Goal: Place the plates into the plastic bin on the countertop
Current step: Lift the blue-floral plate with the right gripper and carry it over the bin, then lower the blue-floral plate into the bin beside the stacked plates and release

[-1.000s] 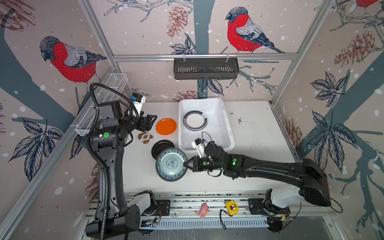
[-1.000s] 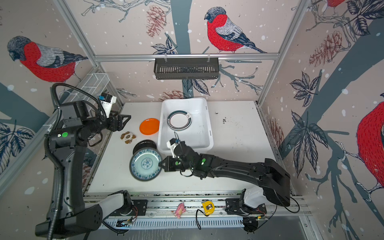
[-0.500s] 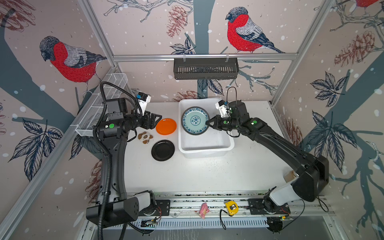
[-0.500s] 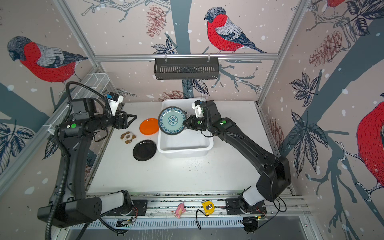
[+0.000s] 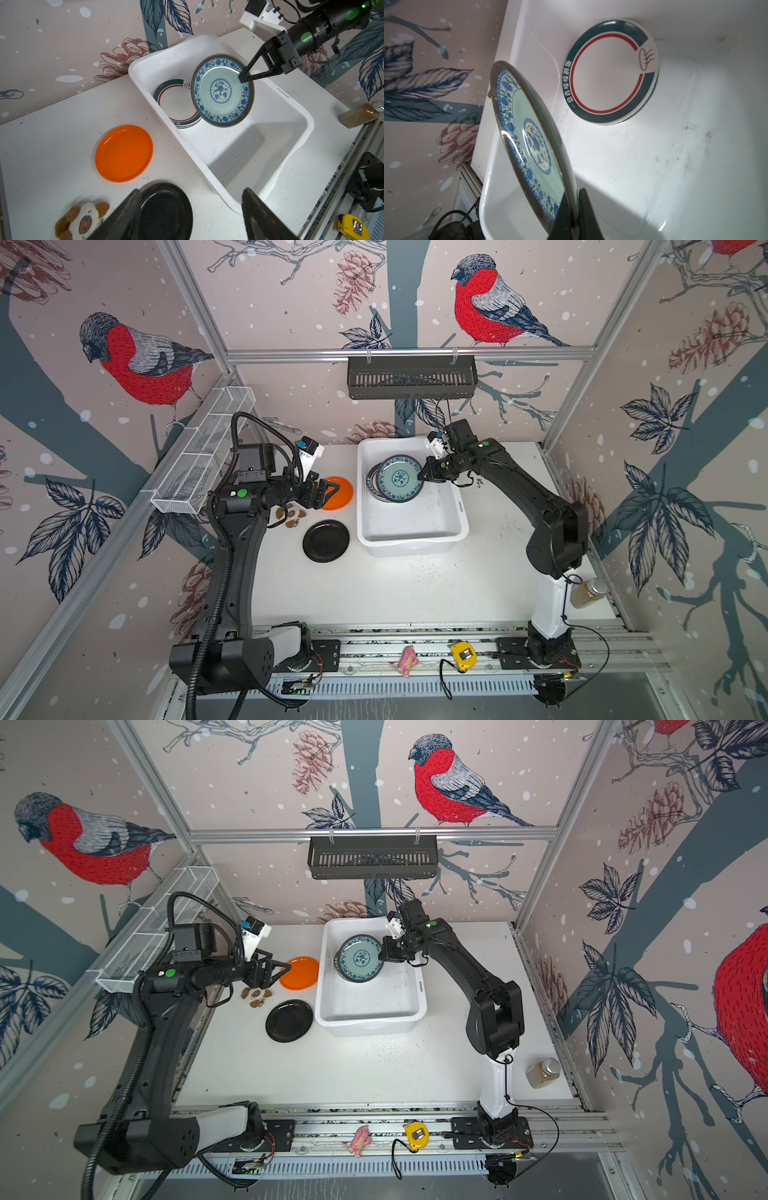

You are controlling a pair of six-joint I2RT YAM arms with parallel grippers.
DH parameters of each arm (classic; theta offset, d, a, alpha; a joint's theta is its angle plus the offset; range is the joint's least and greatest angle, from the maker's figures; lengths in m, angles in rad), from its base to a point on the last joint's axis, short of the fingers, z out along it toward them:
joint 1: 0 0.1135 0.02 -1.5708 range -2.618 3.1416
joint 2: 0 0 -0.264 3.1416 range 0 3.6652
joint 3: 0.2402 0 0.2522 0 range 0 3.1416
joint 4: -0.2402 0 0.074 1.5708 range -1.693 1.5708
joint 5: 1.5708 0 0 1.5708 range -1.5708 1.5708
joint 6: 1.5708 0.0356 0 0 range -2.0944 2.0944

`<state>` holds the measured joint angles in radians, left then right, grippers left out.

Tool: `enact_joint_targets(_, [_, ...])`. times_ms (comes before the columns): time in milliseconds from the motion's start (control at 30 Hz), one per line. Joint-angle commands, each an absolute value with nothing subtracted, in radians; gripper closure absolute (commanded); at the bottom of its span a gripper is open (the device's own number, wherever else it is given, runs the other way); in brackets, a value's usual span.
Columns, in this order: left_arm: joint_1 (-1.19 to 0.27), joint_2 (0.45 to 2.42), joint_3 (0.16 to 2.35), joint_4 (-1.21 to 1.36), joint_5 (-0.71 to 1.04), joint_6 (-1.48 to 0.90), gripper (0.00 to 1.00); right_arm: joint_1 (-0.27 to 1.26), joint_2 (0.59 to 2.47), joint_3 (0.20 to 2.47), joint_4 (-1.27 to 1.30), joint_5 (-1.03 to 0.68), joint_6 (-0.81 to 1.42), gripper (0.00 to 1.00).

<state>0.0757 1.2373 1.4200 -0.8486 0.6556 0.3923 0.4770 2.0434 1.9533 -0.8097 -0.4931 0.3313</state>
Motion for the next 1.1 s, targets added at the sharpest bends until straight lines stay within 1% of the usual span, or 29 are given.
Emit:
enact_joint_targets(0, [0.074,1.231,1.412,-0.824,0.683,0.422,0.24,0.48,2.113,2.031,-0.953,-0.508,0.228,0.96])
enact_joint_targets(267, [0.075,1.256,1.419,-0.862,0.705,0.465,0.24,0.494,2.223,2.12,-1.036,-0.505,0.177,0.95])
enact_joint_targets(633, [0.073,1.261,1.408,-0.849,0.746,0.473,0.24,0.529,2.238,2.036,-1.038,-0.486,0.146,0.94])
enact_joint_targets(1067, [0.066,1.242,1.397,-0.816,0.755,0.453,0.24,0.566,2.295,2.043,-1.035,-0.477,0.139,0.93])
